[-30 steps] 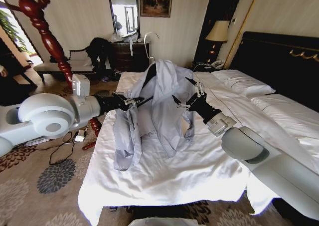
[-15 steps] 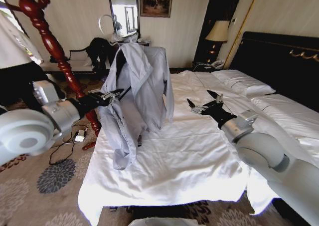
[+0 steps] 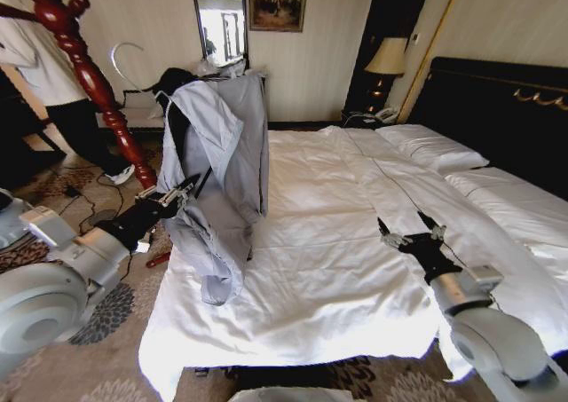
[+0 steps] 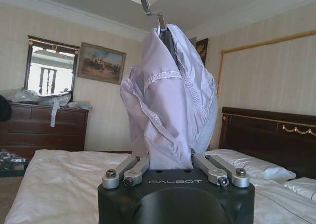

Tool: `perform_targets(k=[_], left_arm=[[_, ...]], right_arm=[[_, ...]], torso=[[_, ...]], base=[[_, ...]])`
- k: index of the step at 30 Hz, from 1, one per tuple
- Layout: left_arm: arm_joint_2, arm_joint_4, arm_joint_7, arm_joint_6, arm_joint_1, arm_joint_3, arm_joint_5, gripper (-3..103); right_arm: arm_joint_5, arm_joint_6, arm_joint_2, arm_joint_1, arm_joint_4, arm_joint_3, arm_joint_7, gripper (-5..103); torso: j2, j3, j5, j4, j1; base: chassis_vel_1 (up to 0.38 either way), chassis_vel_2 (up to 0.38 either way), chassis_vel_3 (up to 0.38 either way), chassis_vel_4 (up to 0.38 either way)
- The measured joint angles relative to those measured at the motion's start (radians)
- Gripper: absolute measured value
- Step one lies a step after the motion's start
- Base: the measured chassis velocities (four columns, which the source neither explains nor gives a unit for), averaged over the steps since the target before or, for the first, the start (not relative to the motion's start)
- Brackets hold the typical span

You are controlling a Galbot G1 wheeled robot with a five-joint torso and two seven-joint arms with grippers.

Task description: Pick up the clothes from the bed and hang them on the clothes hanger.

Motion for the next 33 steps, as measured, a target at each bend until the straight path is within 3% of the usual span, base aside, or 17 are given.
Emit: perform_targets(k=[4,11,18,22,27,33], left_arm=[[-0.057,0.000,0.010,-0.001,0.023,0.011,0.028,19],[-0.123,0.000,0.017,0.004,0.083,-0.003,0.076,19],[-0.083,-0.001,-0.096,0.041,0.051,-0.040,0.060,19],[-0.050,-0.002,-0.161,0.067,0.025,-0.081,-0.018,19],[0.030,-0.008,-0.297,0.136,-0.022,-0.189,-0.252,19],[0.103,0.043,-0.387,0.189,-0.083,-0.226,-0.388,19]], right_arm=[[-0.053,0.031,0.092,-0.023,-0.015,-0.014,-0.036,100],[-0.073,0.035,0.111,-0.021,-0.020,-0.021,-0.043,100],[-0.071,0.034,0.107,-0.017,-0.020,-0.024,-0.043,100],[-0.071,0.034,0.106,-0.016,-0.020,-0.025,-0.042,100],[-0.069,0.033,0.104,-0.014,-0.020,-0.026,-0.041,100],[-0.068,0.032,0.103,-0.013,-0.020,-0.026,-0.041,100]], torso=[[0.000,0.000,0.0001,-0.0003,0.000],[0.000,0.000,-0.0002,0.0002,0.000],[0.000,0.000,0.0000,-0.0003,0.000],[0.000,0.000,0.0000,-0.0003,0.000],[0.000,0.000,0.0001,-0.0002,0.000],[0.000,0.000,-0.0002,-0.0001,0.000]], base=[[0.000,0.000,0.000,0.000],[0.000,0.000,0.000,0.000],[0.000,0.000,0.000,0.000],[0.000,0.000,0.000,0.000],[0.000,0.000,0.000,0.000],[0.000,0.000,0.000,0.000]])
